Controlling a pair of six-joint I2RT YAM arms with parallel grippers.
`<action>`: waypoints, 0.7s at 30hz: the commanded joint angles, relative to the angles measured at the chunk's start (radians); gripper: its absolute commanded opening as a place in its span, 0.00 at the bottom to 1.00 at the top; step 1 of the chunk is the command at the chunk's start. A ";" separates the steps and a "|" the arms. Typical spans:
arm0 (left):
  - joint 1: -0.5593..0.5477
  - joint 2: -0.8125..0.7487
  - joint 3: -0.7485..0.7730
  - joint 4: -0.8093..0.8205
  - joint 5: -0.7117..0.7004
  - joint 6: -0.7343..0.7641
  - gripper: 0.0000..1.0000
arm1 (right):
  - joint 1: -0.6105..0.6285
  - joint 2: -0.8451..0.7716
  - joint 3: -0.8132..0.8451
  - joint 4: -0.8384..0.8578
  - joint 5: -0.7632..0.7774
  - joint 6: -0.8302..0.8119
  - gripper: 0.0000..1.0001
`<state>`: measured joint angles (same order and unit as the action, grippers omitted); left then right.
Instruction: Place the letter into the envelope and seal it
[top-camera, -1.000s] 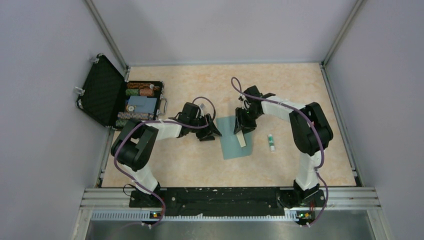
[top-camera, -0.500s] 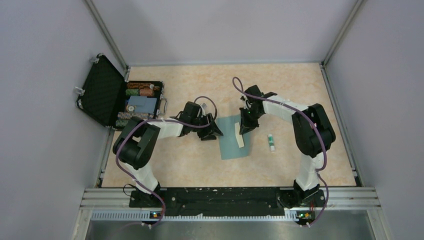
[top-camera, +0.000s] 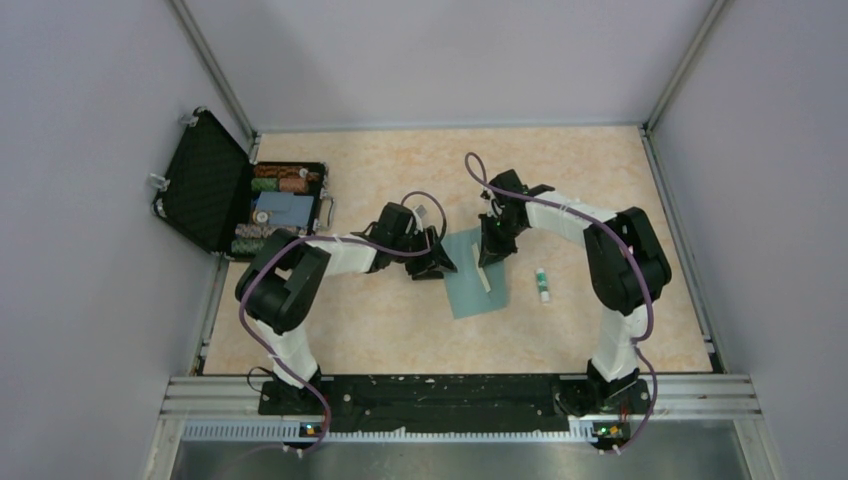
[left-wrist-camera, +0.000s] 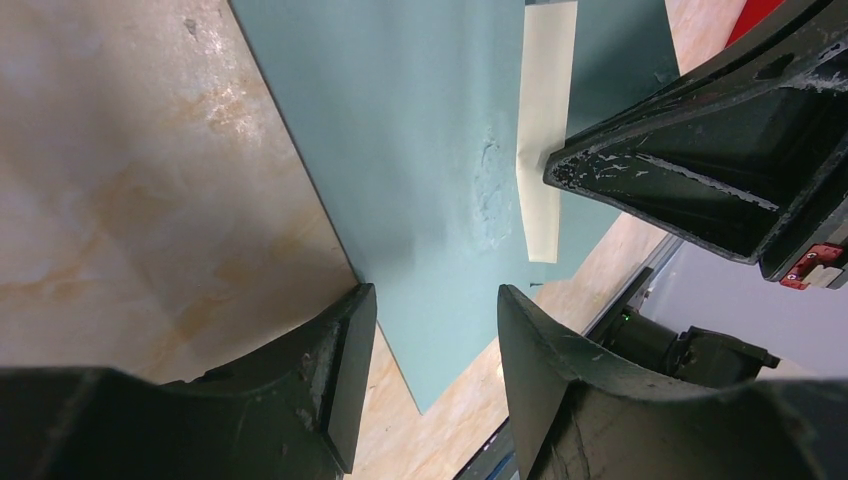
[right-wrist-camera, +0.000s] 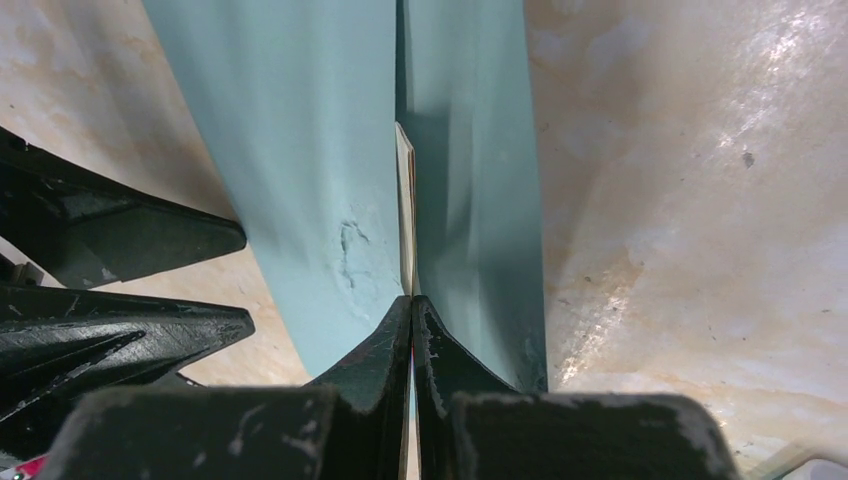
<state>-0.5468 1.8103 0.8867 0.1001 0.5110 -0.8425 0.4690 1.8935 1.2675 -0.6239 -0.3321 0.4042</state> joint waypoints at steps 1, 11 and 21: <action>-0.021 0.067 -0.013 -0.096 -0.097 0.047 0.55 | 0.002 -0.007 -0.009 0.008 0.022 -0.013 0.00; -0.022 0.071 -0.005 -0.096 -0.101 0.054 0.55 | -0.036 0.006 -0.025 0.021 0.033 -0.064 0.00; -0.025 0.079 -0.003 -0.096 -0.100 0.055 0.55 | -0.031 0.039 -0.037 0.054 -0.002 -0.062 0.00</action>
<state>-0.5571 1.8225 0.9035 0.0971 0.5083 -0.8356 0.4370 1.9091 1.2434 -0.6094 -0.3107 0.3481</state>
